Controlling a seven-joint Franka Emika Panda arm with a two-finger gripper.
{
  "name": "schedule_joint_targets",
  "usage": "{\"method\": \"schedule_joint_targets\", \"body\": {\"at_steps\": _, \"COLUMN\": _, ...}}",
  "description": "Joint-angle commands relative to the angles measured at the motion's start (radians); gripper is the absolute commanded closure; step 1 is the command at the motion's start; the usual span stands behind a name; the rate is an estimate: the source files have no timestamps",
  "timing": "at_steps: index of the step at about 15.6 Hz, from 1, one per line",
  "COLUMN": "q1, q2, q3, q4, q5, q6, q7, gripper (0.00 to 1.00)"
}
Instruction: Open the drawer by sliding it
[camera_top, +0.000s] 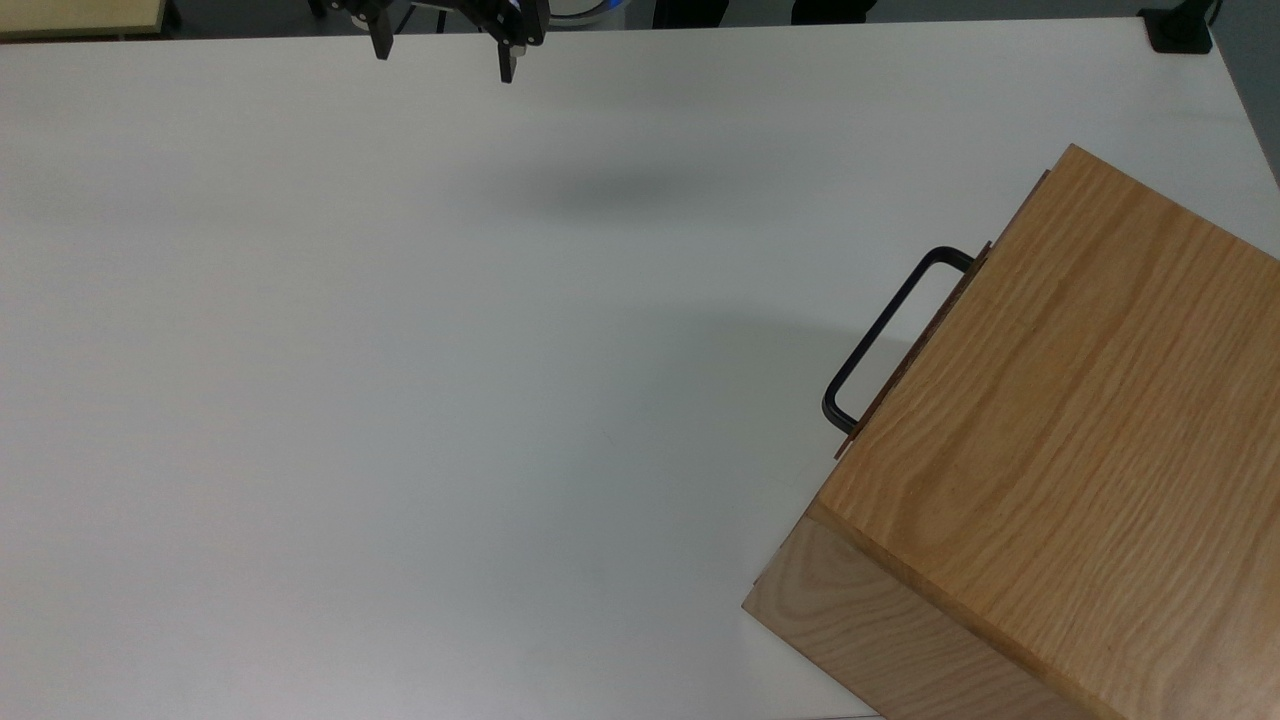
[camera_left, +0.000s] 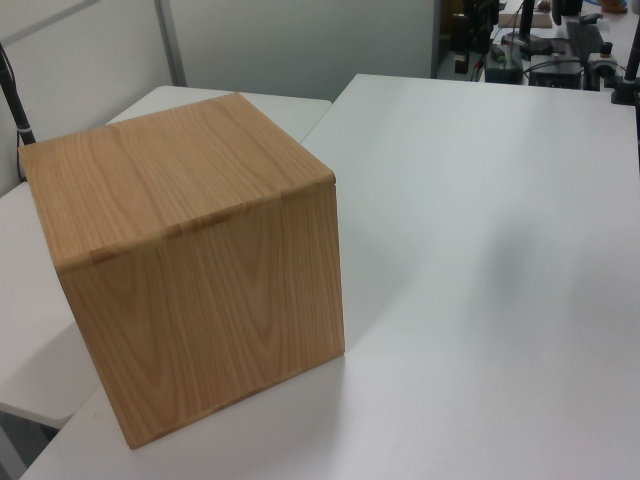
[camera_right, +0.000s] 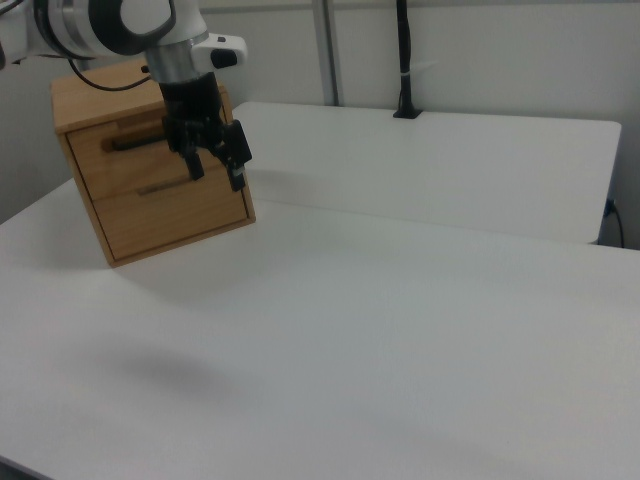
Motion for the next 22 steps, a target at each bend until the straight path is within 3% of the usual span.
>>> {"method": "schedule_joint_targets", "body": {"at_steps": 1, "q1": 0.006, "q2": -0.013, "q3": -0.002, "q4": -0.012, "q5": 0.013, "q6": -0.020, "q7": 0.010, "gripper": 0.00}}
{"method": "schedule_joint_targets", "body": {"at_steps": 15, "q1": 0.009, "q2": 0.007, "q3": 0.003, "q4": 0.003, "q5": 0.015, "q6": -0.063, "q7": 0.251, "gripper": 0.00}}
{"method": "schedule_joint_targets", "body": {"at_steps": 22, "q1": 0.044, "q2": 0.076, "q3": 0.007, "q4": 0.018, "q5": 0.228, "q6": 0.119, "q7": 0.402, "gripper": 0.00}}
